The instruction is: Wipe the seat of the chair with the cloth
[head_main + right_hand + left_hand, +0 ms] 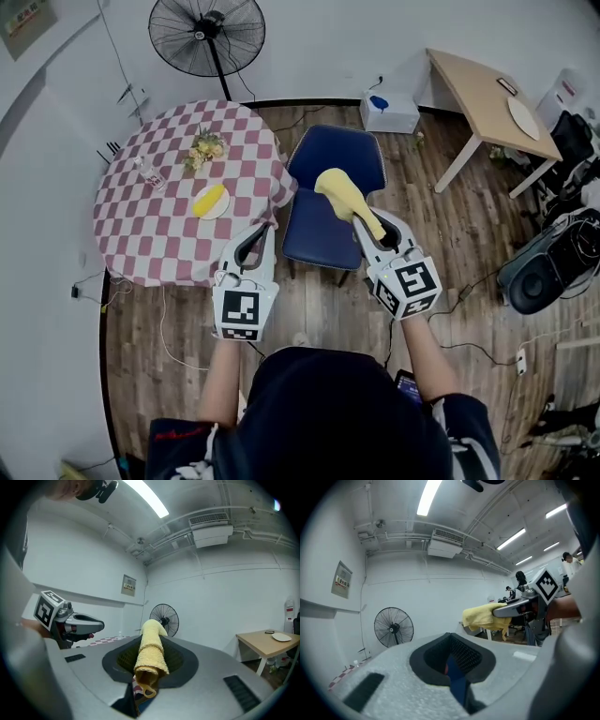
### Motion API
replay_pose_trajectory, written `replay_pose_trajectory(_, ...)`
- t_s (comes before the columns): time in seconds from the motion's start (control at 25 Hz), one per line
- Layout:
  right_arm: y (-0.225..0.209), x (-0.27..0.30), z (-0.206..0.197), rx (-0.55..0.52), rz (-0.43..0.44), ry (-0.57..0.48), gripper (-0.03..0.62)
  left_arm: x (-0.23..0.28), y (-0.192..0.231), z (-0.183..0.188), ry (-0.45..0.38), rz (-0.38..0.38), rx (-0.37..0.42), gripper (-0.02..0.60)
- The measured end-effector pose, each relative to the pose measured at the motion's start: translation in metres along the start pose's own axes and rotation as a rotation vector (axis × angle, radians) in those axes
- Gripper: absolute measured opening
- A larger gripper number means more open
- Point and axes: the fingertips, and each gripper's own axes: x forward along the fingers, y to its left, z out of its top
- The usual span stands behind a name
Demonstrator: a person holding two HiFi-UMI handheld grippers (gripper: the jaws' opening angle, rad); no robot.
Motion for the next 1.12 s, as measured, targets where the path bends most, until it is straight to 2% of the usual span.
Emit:
replay_pose_trajectory(0.28, -0.003, 0.042, -0.007, 0.005, -0.044, 0.019, 0.074, 0.037, 0.035, -0.010, -0.020, -0.056, 0.002, 0.017)
replay_pose_trajectory(0.48, -0.016, 0.060, -0.026, 0.013, -0.047, 0.062, 0.073, 0.064, 0.037, -0.020, -0.037, -0.089, -0.018, 0.017)
replay_pose_trajectory(0.72, -0.043, 0.091, -0.040, 0.004, -0.022, 0.108, 0.073, 0.107, 0.037, -0.030, -0.002, -0.109, -0.017, 0.017)
replay_pose_trajectory(1.12, -0.137, 0.154, -0.058, 0.021, 0.025, 0.138, 0.072, 0.219, 0.034, -0.034, 0.033, -0.089, -0.006, 0.017)
